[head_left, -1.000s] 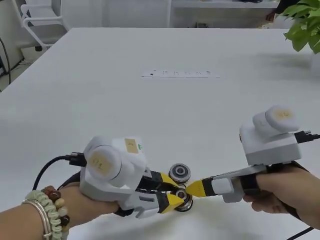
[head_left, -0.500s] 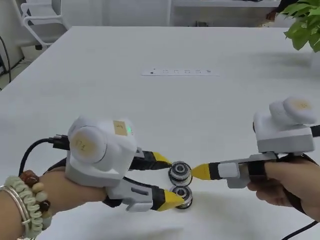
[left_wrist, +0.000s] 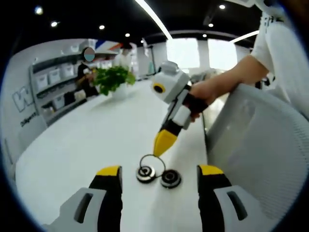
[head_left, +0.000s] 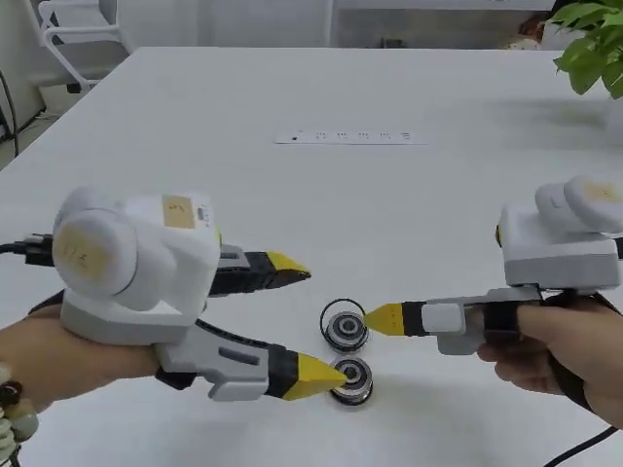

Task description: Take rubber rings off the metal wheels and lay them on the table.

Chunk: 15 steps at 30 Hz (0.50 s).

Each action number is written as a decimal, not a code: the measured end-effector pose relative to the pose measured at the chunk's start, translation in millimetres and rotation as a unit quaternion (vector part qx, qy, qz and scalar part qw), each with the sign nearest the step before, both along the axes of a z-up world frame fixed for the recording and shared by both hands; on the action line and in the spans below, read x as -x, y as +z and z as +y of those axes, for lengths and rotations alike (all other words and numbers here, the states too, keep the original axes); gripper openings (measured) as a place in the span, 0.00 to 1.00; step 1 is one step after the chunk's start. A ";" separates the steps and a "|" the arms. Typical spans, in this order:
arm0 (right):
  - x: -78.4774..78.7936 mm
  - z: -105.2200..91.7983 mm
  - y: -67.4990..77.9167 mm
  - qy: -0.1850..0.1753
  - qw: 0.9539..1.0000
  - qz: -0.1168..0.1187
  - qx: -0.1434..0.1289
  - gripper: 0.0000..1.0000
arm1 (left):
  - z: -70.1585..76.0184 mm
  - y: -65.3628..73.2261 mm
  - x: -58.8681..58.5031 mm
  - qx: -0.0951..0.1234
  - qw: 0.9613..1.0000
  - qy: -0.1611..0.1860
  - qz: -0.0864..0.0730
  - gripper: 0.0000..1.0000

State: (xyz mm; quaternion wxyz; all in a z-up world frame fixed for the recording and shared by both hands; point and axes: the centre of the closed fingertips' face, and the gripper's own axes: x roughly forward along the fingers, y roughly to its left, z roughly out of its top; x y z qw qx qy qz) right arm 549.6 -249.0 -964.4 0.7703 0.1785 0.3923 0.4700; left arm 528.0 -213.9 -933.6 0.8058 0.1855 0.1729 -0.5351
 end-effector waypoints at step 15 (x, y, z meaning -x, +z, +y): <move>14.6 21.4 -6.0 0.039 0.999 0.003 0.010 0.00 | 48.8 -9.9 12.5 -0.022 0.998 0.056 0.031 0.77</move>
